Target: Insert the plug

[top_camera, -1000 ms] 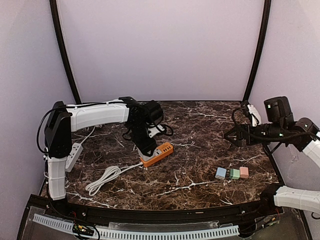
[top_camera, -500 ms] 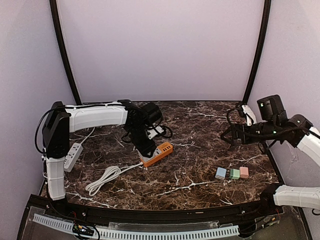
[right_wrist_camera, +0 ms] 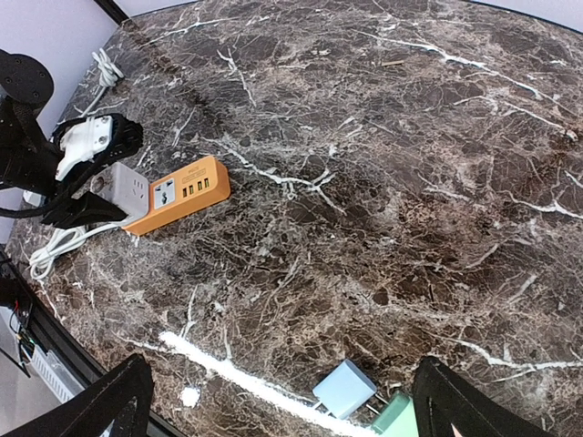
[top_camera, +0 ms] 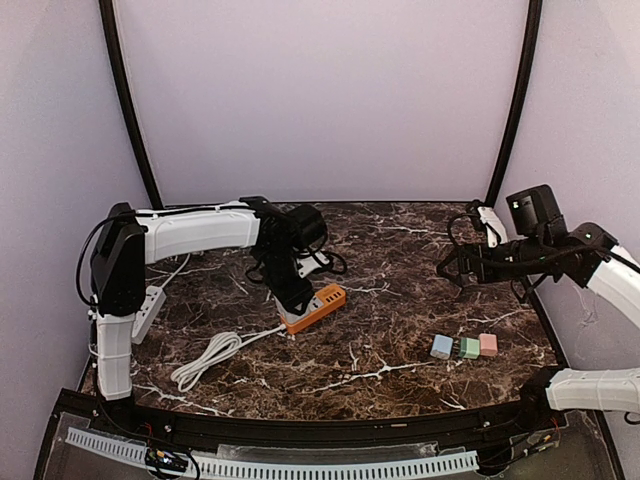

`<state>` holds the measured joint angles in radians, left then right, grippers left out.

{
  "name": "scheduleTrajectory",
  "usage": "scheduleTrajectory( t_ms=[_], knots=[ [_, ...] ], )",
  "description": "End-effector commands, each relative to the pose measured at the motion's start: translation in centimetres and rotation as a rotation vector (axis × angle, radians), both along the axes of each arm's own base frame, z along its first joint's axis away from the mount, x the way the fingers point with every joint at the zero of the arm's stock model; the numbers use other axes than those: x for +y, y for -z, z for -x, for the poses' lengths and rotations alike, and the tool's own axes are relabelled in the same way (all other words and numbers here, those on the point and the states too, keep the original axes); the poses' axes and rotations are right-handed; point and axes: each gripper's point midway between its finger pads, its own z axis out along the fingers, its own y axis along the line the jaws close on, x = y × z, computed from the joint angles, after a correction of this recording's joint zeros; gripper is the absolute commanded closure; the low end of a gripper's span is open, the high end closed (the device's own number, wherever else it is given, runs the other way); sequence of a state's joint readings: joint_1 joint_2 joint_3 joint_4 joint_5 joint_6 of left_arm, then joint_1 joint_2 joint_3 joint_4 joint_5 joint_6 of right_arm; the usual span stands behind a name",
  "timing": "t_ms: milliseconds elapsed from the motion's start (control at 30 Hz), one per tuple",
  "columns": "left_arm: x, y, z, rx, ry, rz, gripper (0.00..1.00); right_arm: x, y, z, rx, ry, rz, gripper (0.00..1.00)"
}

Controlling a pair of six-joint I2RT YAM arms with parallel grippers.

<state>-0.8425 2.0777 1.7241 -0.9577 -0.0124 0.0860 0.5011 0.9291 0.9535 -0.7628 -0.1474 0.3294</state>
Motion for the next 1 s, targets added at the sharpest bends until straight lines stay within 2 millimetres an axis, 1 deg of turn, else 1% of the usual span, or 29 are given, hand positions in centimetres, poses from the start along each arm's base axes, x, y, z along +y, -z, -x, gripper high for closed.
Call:
scheduleTrajectory(
  t_ms=[0, 100, 133, 167, 200, 233, 267, 300, 333, 367, 400, 433, 467, 533, 733, 900, 933, 967],
  knots=[
    [1.5, 6.5, 1.8, 0.138, -0.002, -0.118, 0.93, -0.2, -1.4, -0.8, -0.052, 0.021, -0.003, 0.02],
    [1.3, 6.0, 1.7, 0.136, -0.022, -0.112, 0.87, -0.3, -1.5, -0.8, -0.055, 0.021, 0.004, 0.01],
    [1.1, 5.7, 1.6, 0.133, -0.025, -0.109, 0.82, -0.4, -1.5, -0.7, -0.056, 0.021, 0.006, 0.01],
    [1.0, 5.5, 1.5, 0.132, -0.033, -0.105, 0.78, -0.4, -1.6, -0.7, -0.059, 0.020, 0.007, 0.01],
    [0.8, 5.1, 1.4, 0.128, -0.036, -0.095, 0.71, -0.4, -1.6, -0.7, -0.062, 0.020, 0.007, 0.02],
    [0.6, 4.8, 1.3, 0.126, -0.042, -0.088, 0.67, -0.4, -1.7, -0.7, -0.065, 0.018, 0.007, 0.01],
    [0.4, 4.3, 1.1, 0.118, -0.046, -0.077, 0.60, -0.5, -1.8, -0.7, -0.066, 0.018, 0.007, 0.01],
    [0.1, 3.8, 1.0, 0.117, -0.049, -0.064, 0.57, -0.4, -1.9, -0.6, -0.068, 0.016, 0.008, 0.01],
    [-0.3, 3.0, 0.7, 0.102, -0.052, -0.047, 0.46, -0.5, -2.1, -0.7, -0.071, 0.017, 0.010, 0.01],
    [-0.5, 2.5, 0.5, 0.094, -0.058, -0.037, 0.40, -0.5, -2.2, -0.7, -0.073, 0.019, 0.010, 0.01],
    [-0.9, 1.5, 0.2, 0.080, -0.059, -0.017, 0.25, -0.6, -2.3, -0.7, -0.075, 0.020, 0.011, 0.01],
    [-1.0, 1.0, 0.1, 0.071, -0.066, -0.009, 0.17, -0.6, -2.5, -0.7, -0.077, 0.022, 0.013, 0.01],
    [-1.2, 0.0, -0.2, 0.056, -0.070, 0.007, 0.06, -0.7, -2.5, -0.6, -0.077, 0.026, 0.015, 0.01],
    [-1.4, -1.2, -0.4, 0.039, -0.073, 0.030, 0.02, -0.9, -2.7, -0.5, -0.078, 0.035, 0.018, 0.01],
    [-1.5, -4.4, -0.6, 0.003, -0.105, 0.064, 0.01, -1.5, -2.5, 0.1, -0.072, 0.061, 0.012, 0.01],
    [-1.1, -8.3, -1.4, -0.087, -0.155, 0.100, 0.01, -2.5, -1.7, 0.4, -0.049, 0.123, 0.019, 0.01],
    [-0.7, -8.9, -1.7, -0.109, -0.169, 0.093, 0.01, -2.8, -1.5, 0.5, -0.042, 0.138, 0.020, 0.01],
    [-0.4, -9.8, -1.7, -0.126, -0.177, 0.094, 0.01, -3.0, -1.3, 0.5, -0.038, 0.155, 0.023, 0.01]
  ],
)
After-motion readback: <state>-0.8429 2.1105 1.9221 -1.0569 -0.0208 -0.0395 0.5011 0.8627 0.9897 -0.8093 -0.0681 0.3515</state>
